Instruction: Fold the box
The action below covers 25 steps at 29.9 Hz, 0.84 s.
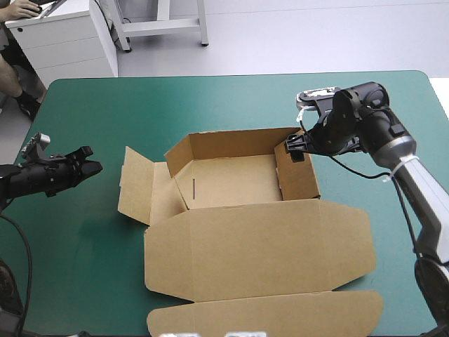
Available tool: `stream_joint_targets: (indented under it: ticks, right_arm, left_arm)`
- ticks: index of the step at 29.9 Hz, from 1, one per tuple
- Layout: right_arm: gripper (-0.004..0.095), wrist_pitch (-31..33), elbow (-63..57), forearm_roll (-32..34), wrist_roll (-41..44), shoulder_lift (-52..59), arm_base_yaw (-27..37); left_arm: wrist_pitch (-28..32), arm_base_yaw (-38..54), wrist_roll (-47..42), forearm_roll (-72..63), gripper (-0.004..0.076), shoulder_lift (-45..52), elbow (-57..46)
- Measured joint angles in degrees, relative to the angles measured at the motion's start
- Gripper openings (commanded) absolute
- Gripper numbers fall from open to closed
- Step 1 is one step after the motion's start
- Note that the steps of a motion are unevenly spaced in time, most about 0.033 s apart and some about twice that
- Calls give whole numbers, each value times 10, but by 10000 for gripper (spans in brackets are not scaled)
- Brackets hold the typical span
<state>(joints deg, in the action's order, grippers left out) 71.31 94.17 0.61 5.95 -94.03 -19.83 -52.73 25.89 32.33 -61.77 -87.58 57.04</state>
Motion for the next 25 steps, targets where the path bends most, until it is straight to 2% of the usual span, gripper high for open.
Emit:
stream_joint_targets:
  ticks: [11, 21, 25]
  right_arm:
    - [931, -5, -1, -2, -2, -105, -1]
    - [928, -7, -1, -6, -2, -114, 11]
    - [927, -7, -1, -32, -6, -116, 34]
  left_arm:
    - [-1, 0, 4, 0, 6, 0, 0]
    - [0, 0, 4, 0, 6, 0, 0]
    - [1, 0, 4, 0, 6, 0, 0]
